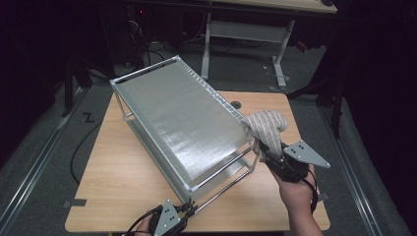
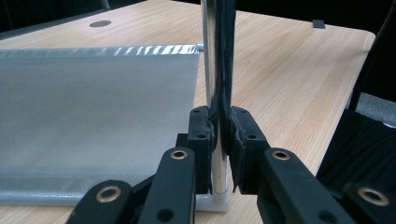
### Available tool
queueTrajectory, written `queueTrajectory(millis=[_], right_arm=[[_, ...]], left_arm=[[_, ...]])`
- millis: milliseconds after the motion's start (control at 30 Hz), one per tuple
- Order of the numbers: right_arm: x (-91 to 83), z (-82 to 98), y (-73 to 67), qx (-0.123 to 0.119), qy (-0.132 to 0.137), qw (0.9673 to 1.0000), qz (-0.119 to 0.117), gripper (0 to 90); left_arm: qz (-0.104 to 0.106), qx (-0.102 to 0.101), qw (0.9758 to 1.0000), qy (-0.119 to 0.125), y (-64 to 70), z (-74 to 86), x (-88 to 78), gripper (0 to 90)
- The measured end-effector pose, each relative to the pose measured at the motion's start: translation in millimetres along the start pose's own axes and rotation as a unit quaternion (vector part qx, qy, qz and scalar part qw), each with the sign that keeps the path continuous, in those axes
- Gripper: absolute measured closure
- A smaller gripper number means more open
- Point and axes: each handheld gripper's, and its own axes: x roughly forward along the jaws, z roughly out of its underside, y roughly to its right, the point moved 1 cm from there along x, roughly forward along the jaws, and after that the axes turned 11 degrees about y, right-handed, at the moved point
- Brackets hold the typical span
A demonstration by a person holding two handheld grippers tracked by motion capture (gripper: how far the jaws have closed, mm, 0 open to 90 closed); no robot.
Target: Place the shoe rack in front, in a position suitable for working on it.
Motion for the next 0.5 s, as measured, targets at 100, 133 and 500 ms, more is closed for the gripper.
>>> queueTrajectory(millis=[100,133,500], right_arm=[[3.6,-0.4,-5.8,0.003,-0.003,1.0000,-0.006,62.4],[3.8,-0.6,-7.4,0.001,-0.001,0.9999,-0.011,62.4],[-8.0,-4.1,-68.3,-0.029,0.014,0.9950,-0.094,62.3]], left_arm=[[0.000,0.000,1.0000,-0.001,-0.1,-0.1,-0.2,80.0],[-0.001,0.000,1.0000,-0.001,0.0,-0.2,-0.1,80.0],[0.001,0.000,1.0000,-0.003,-0.5,-0.5,0.2,80.0]])
